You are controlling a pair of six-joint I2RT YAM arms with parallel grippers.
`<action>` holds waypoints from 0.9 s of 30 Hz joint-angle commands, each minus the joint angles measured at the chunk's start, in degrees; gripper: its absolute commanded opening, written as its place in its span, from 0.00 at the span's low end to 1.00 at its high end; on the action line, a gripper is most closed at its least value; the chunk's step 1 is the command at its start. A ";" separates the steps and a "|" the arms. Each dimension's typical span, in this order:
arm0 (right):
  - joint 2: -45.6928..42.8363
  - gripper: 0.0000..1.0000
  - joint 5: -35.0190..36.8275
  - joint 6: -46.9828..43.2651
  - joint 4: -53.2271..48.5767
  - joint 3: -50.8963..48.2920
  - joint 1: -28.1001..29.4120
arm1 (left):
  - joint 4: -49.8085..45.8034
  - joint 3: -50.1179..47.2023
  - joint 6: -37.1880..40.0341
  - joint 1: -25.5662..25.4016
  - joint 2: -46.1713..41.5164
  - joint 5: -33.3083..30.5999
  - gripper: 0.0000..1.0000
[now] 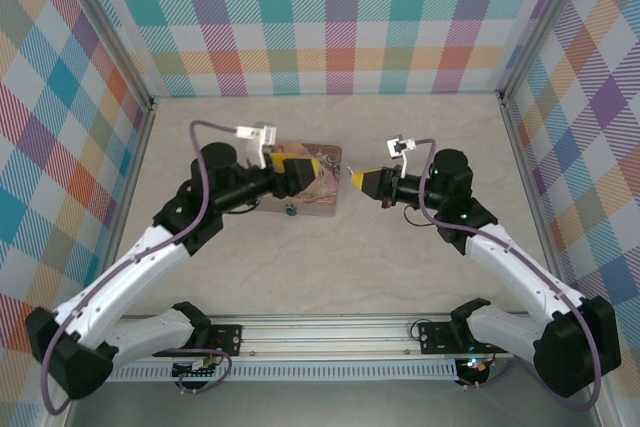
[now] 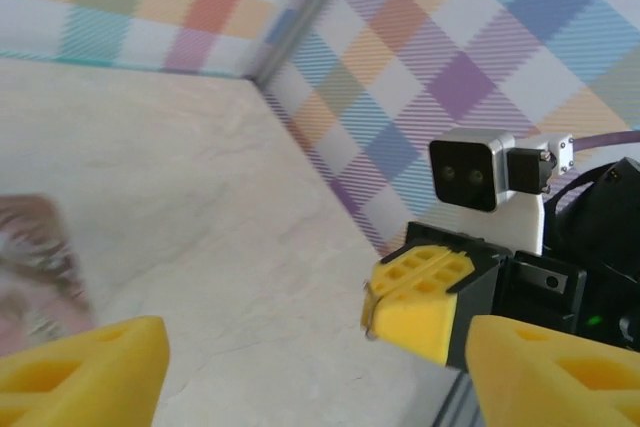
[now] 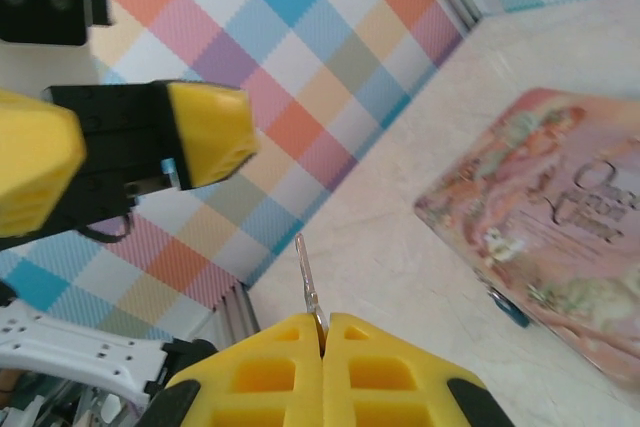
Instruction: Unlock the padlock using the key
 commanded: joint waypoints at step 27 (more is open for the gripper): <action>49.52 0.02 0.57 0.85 1.84 28.49 3.30 | 12.25 -31.72 5.80 4.53 -3.51 -11.80 0.95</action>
